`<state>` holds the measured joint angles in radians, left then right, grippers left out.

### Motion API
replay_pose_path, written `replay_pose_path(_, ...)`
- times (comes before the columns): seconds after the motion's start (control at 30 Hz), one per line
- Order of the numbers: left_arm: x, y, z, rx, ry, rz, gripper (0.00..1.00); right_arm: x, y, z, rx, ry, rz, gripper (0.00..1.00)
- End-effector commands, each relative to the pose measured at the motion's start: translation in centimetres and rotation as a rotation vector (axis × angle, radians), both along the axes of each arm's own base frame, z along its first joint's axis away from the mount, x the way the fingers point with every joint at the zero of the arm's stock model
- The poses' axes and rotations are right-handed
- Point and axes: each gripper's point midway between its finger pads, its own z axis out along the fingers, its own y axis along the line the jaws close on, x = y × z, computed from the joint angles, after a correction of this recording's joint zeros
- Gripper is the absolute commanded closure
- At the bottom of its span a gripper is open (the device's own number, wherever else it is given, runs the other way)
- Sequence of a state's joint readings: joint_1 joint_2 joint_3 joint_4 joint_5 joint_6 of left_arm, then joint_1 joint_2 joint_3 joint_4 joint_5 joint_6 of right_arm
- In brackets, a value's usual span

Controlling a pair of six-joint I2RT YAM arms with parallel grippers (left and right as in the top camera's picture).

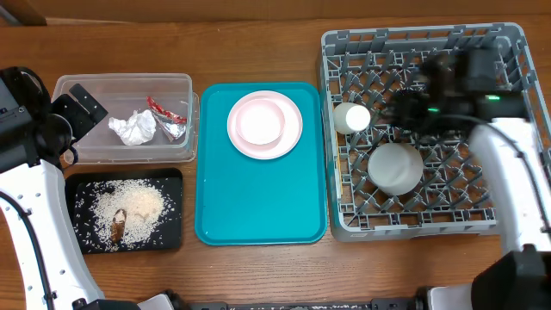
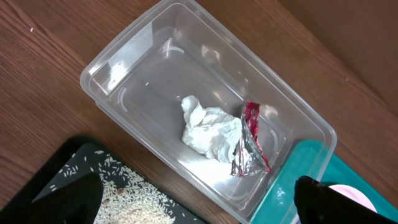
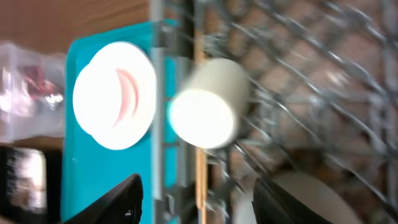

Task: Sort waste into correct bins and load items into the dishwasher
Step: 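Move the right gripper to the pink plate and grasp its rim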

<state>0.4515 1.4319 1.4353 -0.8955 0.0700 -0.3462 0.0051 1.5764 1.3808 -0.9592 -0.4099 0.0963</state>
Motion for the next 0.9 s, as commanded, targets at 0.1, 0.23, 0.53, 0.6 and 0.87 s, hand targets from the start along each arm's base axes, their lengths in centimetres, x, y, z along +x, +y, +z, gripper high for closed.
replay_pose_path(0.1,0.3,-0.1,0.1,-0.009,-0.006,0.006,0.00,0.3,7.5,1.3,-0.209,-0.144,0.097,0.00)
replay_pose_path(0.23,0.3,-0.1,0.1,-0.009,-0.006,0.006,0.00,-0.5,12.8,1.6,-0.182,-0.207,0.216,0.00)
replay_pose_path(0.53,0.3,-0.1,0.1,-0.009,-0.006,0.006,0.00,-1.8,19.6,2.5,-0.115,-0.302,0.342,0.00)
replay_pose_path(0.6,0.3,-0.1,0.1,-0.009,-0.006,0.006,0.00,-1.9,20.3,2.1,-0.113,-0.300,0.356,0.00)
replay_pose_path(0.87,0.3,-0.1,0.1,-0.009,-0.006,0.006,0.00,-2.6,22.6,1.7,-0.037,-0.287,0.425,0.00)
